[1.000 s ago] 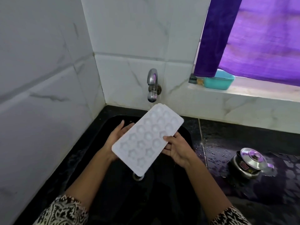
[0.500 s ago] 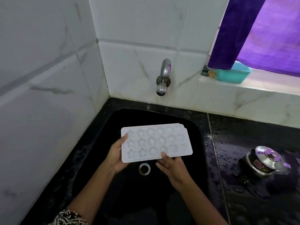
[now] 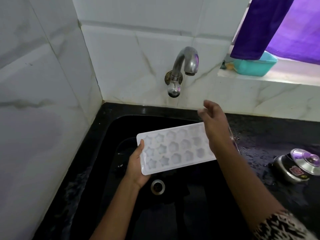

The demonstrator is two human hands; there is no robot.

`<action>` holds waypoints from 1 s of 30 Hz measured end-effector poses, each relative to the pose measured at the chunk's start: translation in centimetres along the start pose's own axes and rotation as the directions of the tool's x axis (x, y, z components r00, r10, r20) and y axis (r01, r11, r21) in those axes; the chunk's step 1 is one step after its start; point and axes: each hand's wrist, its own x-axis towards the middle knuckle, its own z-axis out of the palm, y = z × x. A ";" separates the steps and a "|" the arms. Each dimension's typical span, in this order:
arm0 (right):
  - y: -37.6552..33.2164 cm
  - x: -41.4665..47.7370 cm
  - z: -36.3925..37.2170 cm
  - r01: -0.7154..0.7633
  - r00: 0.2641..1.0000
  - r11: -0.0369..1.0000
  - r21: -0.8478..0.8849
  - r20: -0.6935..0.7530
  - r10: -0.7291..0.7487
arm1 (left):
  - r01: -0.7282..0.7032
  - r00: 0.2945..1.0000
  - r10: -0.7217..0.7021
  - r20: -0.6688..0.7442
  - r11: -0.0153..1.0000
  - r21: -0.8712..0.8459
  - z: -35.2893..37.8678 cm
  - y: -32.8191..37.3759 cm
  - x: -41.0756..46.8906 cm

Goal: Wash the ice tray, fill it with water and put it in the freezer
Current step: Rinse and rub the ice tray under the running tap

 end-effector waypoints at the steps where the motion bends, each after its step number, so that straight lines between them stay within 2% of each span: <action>1: -0.3 0.8 1.0 -0.003 0.999 1.000 -0.028 0.043 0.004 | -0.004 1.000 0.004 -0.001 1.000 0.001 -0.3 -0.3 0.2; 3: -0.5 2.6 2.8 -0.042 0.992 0.997 -0.065 0.116 0.050 | -0.003 1.000 0.002 -0.016 1.000 -0.025 -0.7 -0.9 0.5; 6: -0.4 5.6 5.0 -0.196 0.954 0.976 -0.092 0.213 0.212 | 0.011 1.000 -0.012 -0.023 0.997 -0.071 -1.0 -1.7 1.0; 9: -0.5 7.9 6.8 -0.347 0.889 0.938 -0.010 0.313 0.333 | 0.028 1.000 -0.028 -0.002 0.997 -0.078 -1.4 -2.3 1.4; 12: -0.4 9.0 7.9 -0.426 0.853 0.898 0.111 0.380 0.358 | 0.030 1.000 -0.030 -0.001 0.998 -0.059 -1.2 -2.3 1.8; 17: -0.3 9.6 7.6 -0.452 0.851 0.856 0.251 0.408 0.330 | 0.003 1.000 -0.003 -0.006 1.000 -0.023 -1.2 -2.1 2.4; 26: -0.8 10.0 7.4 -0.439 0.856 0.878 0.192 0.386 0.344 | -0.015 1.000 0.016 -0.010 0.997 0.080 -1.3 -2.6 2.5; 30: -1.0 10.0 7.4 -0.417 0.863 0.897 0.147 0.372 0.341 | -0.010 1.000 0.011 -0.014 0.998 0.063 -1.0 -2.6 2.1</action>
